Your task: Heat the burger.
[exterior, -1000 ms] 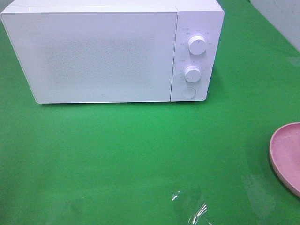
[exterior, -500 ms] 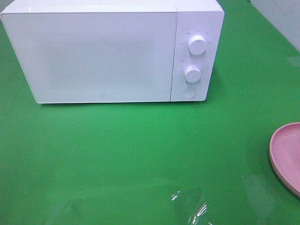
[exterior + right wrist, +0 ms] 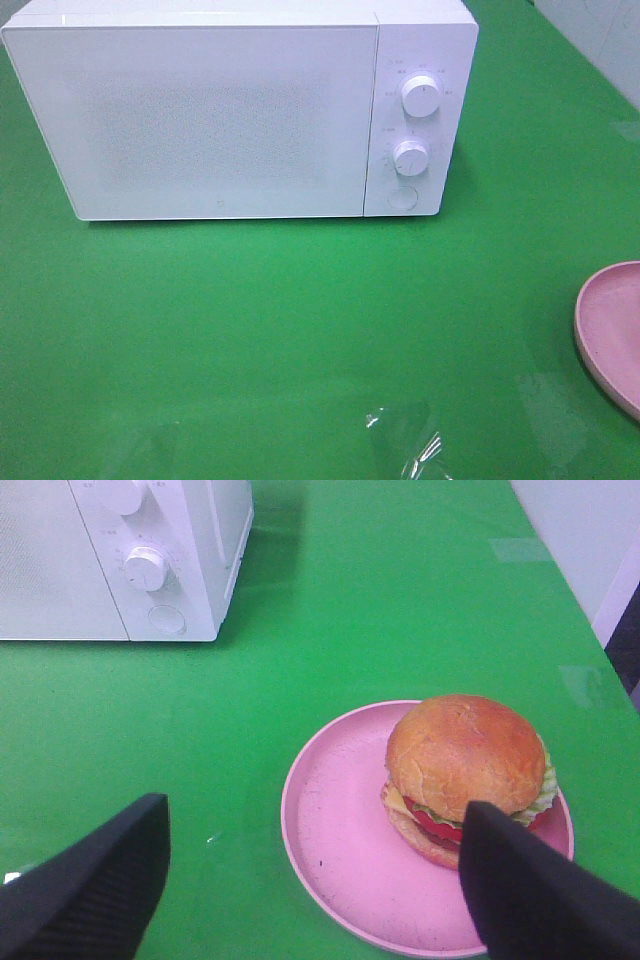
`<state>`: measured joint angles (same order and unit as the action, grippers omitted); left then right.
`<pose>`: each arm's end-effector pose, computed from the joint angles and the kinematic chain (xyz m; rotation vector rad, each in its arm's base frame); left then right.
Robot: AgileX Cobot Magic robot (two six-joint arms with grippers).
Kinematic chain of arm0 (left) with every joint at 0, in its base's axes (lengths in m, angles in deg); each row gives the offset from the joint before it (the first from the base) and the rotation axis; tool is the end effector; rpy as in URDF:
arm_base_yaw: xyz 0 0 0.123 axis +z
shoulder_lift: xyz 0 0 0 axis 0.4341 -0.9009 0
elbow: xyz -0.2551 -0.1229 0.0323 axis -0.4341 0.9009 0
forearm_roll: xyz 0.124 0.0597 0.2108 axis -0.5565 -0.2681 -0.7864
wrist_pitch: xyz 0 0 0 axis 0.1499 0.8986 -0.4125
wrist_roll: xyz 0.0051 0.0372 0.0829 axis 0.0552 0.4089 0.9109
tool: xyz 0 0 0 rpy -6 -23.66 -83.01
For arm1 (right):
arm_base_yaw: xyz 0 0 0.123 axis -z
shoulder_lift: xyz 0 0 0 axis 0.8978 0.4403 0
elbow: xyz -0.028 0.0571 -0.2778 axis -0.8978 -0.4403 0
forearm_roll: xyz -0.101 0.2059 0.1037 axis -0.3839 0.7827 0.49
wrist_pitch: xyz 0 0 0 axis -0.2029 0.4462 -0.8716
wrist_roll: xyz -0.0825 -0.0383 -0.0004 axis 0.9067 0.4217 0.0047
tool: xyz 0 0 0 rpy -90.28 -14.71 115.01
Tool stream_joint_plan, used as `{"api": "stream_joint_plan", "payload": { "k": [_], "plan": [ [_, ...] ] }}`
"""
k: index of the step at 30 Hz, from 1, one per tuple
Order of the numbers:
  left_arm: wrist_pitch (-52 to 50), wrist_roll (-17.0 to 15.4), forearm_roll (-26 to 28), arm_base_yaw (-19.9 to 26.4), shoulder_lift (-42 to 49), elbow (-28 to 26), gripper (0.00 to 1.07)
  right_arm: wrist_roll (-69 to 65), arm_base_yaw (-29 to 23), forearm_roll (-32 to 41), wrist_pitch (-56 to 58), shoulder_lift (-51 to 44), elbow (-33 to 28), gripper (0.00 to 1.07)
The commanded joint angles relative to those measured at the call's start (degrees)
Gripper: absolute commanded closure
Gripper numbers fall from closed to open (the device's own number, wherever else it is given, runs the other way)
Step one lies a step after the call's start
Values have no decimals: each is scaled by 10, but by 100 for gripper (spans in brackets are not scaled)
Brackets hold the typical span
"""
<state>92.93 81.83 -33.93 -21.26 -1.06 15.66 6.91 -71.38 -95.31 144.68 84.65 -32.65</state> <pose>-0.0084 -0.0118 0.2824 0.0528 2.0294 -0.0413 -0.0002 -0.0081 0.2825 0.0028 1.9547 0.0490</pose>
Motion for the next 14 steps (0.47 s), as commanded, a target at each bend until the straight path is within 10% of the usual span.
{"api": "stream_joint_plan", "payload": {
  "k": [1,14],
  "plan": [
    [-5,-2,3,2,14,1,10,5,3,0,-5,-15,-1,31],
    [-5,-2,3,2,14,1,10,5,3,0,-5,-15,-1,31]
  ]
}}
